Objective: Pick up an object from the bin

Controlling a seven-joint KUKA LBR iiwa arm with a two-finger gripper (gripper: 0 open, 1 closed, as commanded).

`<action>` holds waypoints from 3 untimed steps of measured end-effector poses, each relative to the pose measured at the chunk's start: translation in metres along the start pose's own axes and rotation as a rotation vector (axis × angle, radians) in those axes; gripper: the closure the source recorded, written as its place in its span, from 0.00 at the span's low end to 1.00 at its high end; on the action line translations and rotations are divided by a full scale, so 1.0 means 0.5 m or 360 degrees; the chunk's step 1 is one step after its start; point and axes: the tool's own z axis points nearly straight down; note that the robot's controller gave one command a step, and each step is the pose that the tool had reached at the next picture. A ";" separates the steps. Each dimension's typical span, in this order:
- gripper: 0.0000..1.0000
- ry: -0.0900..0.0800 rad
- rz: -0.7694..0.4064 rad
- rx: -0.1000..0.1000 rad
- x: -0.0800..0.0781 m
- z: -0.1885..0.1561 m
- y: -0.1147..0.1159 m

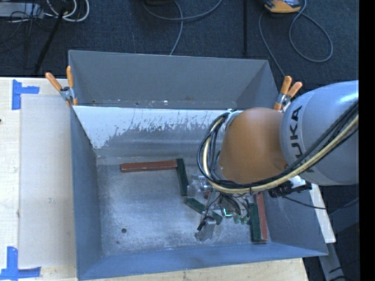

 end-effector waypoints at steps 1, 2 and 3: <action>0.00 -0.0004 0.0101 0.0003 -0.075 0.183 -0.123; 1.00 -0.0013 0.0099 -0.0001 -0.077 0.175 -0.118; 1.00 -0.0029 0.0066 0.0000 -0.111 -0.123 -0.121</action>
Offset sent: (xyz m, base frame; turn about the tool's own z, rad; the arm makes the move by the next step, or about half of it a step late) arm 0.0378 -0.0589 -0.0874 0.0586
